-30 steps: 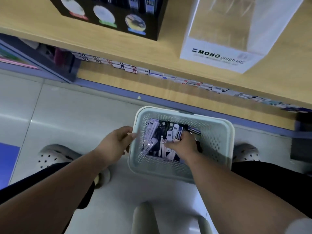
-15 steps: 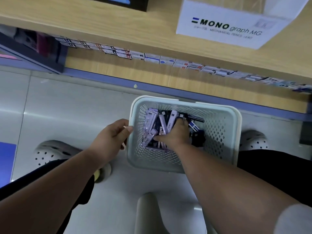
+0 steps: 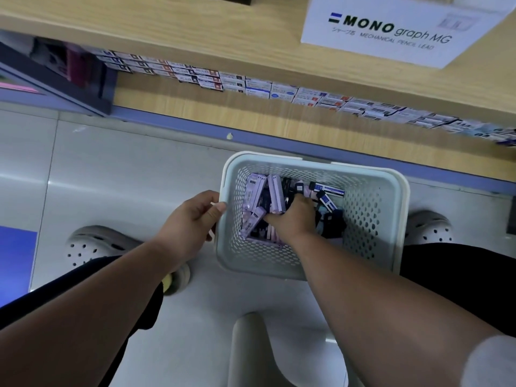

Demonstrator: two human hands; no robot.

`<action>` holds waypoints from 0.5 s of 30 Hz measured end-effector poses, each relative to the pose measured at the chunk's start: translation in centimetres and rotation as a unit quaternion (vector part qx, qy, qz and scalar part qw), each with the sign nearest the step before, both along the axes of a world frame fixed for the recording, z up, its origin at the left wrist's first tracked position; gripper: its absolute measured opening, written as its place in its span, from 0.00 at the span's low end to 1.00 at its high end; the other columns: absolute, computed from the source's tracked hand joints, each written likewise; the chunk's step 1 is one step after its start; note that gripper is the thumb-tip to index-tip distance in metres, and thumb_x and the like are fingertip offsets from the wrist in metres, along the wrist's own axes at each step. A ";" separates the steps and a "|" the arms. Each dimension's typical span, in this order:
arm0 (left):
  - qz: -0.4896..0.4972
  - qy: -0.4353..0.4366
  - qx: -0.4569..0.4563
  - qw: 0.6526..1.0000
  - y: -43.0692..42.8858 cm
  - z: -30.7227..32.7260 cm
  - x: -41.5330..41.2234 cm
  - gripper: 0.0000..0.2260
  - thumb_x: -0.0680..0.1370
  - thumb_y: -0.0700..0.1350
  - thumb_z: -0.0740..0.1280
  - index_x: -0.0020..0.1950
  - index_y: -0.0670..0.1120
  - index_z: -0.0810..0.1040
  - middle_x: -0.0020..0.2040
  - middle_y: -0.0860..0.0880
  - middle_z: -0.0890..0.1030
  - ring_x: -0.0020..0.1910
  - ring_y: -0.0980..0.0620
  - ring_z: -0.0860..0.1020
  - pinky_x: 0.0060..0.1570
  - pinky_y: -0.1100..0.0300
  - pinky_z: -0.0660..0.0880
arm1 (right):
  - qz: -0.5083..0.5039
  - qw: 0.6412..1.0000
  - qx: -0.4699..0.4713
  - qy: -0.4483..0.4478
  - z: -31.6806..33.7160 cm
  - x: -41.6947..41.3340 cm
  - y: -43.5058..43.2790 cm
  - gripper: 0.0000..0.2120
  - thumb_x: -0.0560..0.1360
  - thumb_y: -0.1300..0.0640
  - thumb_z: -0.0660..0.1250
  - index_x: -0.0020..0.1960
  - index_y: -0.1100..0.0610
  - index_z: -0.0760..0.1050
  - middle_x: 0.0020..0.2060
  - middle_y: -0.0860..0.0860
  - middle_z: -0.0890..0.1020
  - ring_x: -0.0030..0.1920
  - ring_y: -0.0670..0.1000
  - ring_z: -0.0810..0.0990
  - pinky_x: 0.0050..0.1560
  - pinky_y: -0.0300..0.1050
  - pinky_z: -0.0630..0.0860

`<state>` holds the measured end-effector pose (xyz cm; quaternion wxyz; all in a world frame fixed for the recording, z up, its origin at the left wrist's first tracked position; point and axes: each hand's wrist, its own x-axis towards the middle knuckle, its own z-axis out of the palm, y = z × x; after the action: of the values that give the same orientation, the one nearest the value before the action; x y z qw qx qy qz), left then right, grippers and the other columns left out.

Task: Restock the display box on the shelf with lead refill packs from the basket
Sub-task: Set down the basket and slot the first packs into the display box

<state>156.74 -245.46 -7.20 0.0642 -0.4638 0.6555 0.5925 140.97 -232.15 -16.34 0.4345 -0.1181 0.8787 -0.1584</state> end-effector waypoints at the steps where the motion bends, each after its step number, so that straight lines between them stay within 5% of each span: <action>1: -0.001 0.000 0.001 1.000 0.0 -0.1 0.0 0.08 0.83 0.43 0.62 0.46 0.42 0.76 0.32 0.52 0.76 0.31 0.56 0.74 0.35 0.58 0.75 | -0.005 1.000 -0.012 0.003 -0.1 0.2 0.2 0.33 0.66 0.40 0.79 0.55 0.63 0.71 0.56 0.60 0.75 0.52 0.60 0.77 0.40 0.44 0.68; 4: 0.001 0.001 0.004 1.000 0.0 -0.1 0.2 0.08 0.83 0.44 0.62 0.46 0.44 0.76 0.33 0.52 0.76 0.32 0.55 0.74 0.35 0.57 0.75 | -0.024 0.999 -0.034 -0.028 0.0 -0.4 0.7 0.23 0.70 0.48 0.78 0.50 0.60 0.69 0.47 0.57 0.78 0.41 0.55 0.78 0.30 0.40 0.63; 11: 0.004 0.003 0.003 1.000 0.1 0.0 0.1 0.09 0.83 0.43 0.61 0.43 0.48 0.75 0.32 0.53 0.76 0.31 0.56 0.74 0.34 0.60 0.75 | -0.027 0.996 -0.028 -0.078 -0.3 -1.5 1.0 0.16 0.73 0.54 0.76 0.44 0.58 0.68 0.39 0.53 0.75 0.36 0.53 0.74 0.31 0.42 0.66; 15: 0.004 0.001 0.004 1.000 0.1 0.0 0.0 0.09 0.83 0.43 0.61 0.44 0.48 0.76 0.32 0.53 0.76 0.31 0.55 0.74 0.34 0.60 0.75 | -0.053 0.994 -0.051 -0.081 -0.8 -0.5 1.0 0.16 0.70 0.52 0.78 0.43 0.57 0.71 0.47 0.59 0.79 0.41 0.56 0.78 0.34 0.42 0.70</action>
<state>156.78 -245.38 -7.22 0.0626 -0.4656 0.6511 0.5962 140.49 -231.18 -17.16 0.4890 -0.0800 0.8361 -0.2354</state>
